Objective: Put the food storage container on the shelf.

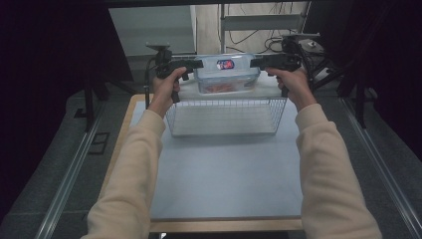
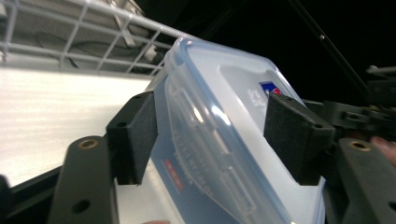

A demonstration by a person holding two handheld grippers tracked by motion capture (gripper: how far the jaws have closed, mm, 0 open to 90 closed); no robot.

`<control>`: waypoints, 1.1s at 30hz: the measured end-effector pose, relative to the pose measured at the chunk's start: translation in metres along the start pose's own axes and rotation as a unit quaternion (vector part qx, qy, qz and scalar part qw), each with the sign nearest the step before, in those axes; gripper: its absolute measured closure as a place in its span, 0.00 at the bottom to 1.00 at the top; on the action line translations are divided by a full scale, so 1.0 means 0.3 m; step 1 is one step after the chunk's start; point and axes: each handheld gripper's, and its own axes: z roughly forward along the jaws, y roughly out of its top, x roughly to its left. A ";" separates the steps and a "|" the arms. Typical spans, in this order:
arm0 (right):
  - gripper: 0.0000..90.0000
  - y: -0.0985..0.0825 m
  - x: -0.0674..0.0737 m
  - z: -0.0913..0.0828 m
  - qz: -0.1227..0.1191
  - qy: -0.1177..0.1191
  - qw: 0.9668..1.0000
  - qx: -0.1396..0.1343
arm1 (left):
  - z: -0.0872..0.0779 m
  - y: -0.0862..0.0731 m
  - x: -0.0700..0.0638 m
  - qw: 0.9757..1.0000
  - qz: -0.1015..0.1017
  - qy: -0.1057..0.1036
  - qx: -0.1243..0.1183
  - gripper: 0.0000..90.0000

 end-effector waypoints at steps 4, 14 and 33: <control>0.44 -0.019 0.020 -0.055 -0.032 -0.001 0.999 -0.018 | -0.044 0.004 -0.036 0.999 0.029 0.011 -0.028 0.34; 0.31 -0.099 0.046 -0.140 -0.118 -0.005 0.993 -0.027 | -0.147 -0.061 -0.091 0.995 0.102 -0.010 -0.014 0.26; 0.24 -0.420 0.029 -0.242 -0.196 0.025 0.980 -0.012 | -0.336 -0.403 -0.129 0.981 0.192 -0.023 0.012 0.27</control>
